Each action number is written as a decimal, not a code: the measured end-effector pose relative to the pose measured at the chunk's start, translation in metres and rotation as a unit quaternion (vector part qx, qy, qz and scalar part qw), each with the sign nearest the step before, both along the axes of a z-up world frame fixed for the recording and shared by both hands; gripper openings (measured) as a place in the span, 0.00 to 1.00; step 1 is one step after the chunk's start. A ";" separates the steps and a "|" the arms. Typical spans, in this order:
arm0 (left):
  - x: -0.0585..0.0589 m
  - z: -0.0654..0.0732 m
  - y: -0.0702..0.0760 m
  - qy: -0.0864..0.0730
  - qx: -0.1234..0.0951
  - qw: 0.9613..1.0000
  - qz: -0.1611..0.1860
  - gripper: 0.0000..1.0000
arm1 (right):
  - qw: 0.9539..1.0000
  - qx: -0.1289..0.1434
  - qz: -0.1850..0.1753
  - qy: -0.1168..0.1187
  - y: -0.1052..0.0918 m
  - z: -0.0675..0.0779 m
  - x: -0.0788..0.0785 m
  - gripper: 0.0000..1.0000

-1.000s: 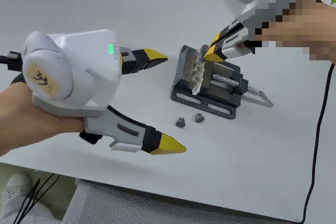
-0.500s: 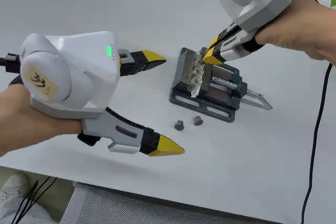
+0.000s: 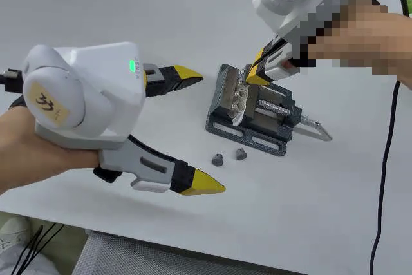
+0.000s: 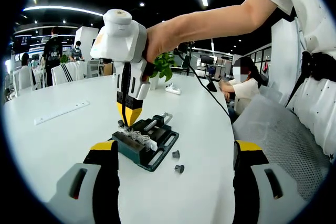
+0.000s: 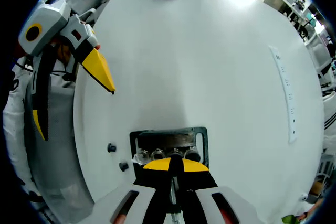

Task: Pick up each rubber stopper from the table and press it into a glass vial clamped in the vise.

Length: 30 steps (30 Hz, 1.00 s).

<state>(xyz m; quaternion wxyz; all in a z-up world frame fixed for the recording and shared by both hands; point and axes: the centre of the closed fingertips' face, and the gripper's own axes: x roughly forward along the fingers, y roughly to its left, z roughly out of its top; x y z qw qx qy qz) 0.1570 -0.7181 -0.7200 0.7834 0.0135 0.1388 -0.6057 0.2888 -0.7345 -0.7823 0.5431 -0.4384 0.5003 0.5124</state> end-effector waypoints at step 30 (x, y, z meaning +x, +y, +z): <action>0.007 0.003 -0.001 -0.001 -0.008 1.000 0.005 0.89 | 1.000 -0.022 0.003 -0.009 0.000 -0.004 -0.003 0.00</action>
